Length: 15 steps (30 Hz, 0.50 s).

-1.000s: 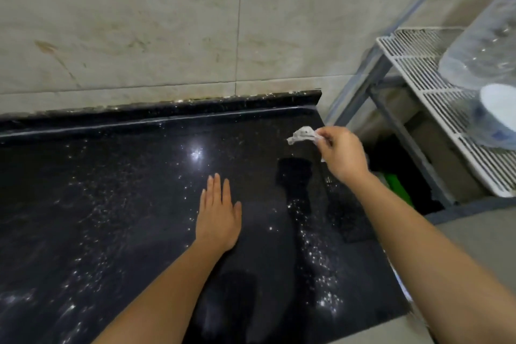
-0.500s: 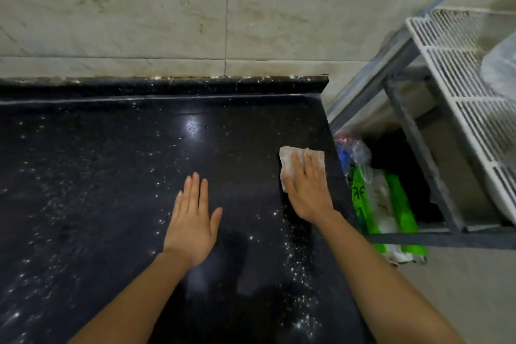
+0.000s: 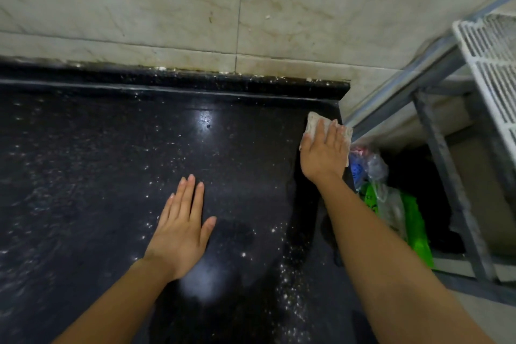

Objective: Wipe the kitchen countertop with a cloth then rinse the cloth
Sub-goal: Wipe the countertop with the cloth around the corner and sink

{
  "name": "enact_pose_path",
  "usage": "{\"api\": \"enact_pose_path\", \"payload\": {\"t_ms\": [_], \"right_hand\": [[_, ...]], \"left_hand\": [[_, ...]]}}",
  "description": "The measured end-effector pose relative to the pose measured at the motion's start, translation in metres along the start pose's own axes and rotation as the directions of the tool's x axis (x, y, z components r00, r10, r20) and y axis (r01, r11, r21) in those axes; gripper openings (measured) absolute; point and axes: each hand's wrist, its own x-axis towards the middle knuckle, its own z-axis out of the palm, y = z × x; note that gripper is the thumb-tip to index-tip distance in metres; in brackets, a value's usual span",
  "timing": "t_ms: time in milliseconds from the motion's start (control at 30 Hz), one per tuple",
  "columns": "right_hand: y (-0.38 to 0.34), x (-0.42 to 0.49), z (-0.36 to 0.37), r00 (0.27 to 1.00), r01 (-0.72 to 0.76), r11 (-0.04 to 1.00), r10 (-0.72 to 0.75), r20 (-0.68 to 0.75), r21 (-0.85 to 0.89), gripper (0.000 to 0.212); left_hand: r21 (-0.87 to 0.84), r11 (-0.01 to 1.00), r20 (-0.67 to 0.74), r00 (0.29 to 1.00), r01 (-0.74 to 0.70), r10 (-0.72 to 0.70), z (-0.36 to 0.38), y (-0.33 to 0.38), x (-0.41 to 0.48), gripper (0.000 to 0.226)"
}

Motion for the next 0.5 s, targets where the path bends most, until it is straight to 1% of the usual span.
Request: {"api": "enact_pose_path", "payload": {"t_ms": [33,100,167,233,267,300,367,400,433,467,500], "right_hand": [[-0.008,-0.005,0.001,1.000,0.023,1.000,-0.023,0.005,0.004,0.059],[-0.028,-0.025,0.006,0.985,0.173,0.985,-0.173,0.013,-0.022,0.058],[-0.049,-0.055,0.013,0.934,0.354,0.935,-0.352,0.051,-0.025,0.058],[-0.059,-0.083,0.017,0.861,0.502,0.865,-0.496,0.110,-0.029,0.061],[-0.056,-0.090,0.017,0.807,0.582,0.812,-0.572,0.144,-0.035,0.063],[-0.047,-0.092,0.016,0.735,0.670,0.741,-0.656,0.171,-0.040,0.062],[-0.020,-0.083,0.006,0.551,0.830,0.557,-0.813,0.187,-0.023,0.058],[-0.005,-0.074,0.002,0.477,0.878,0.478,-0.861,0.178,-0.041,0.055],[0.009,-0.061,-0.001,0.451,0.893,0.442,-0.878,0.162,-0.089,0.053],[0.022,-0.046,-0.004,0.490,0.869,0.471,-0.861,0.133,-0.152,0.053],[0.032,-0.032,-0.007,0.583,0.806,0.558,-0.806,0.105,-0.195,0.054]], "left_hand": [[0.004,1.000,0.003,1.000,-0.001,0.001,0.000,0.001,0.000,0.076],[0.002,1.000,0.012,1.000,0.004,-0.004,0.000,0.002,0.000,0.078],[-0.001,1.000,0.029,1.000,0.012,-0.012,-0.001,0.002,0.001,0.079],[-0.028,1.000,0.048,0.999,0.014,-0.012,-0.003,0.002,0.001,0.082],[-0.048,0.999,0.050,0.999,0.016,-0.014,-0.004,0.003,0.001,0.084],[-0.066,0.998,0.051,0.999,0.017,-0.014,-0.005,0.003,0.001,0.086],[-0.080,0.997,0.052,0.999,0.010,-0.006,-0.006,0.003,0.000,0.089],[-0.069,0.998,0.049,0.999,0.006,-0.003,-0.005,0.002,0.000,0.088],[-0.052,0.999,0.044,0.999,0.003,-0.001,-0.005,0.002,0.000,0.086],[-0.037,0.999,0.037,0.999,0.000,0.001,-0.004,0.001,0.001,0.084],[-0.030,1.000,0.030,1.000,-0.001,0.001,-0.004,0.002,0.001,0.082]]}}
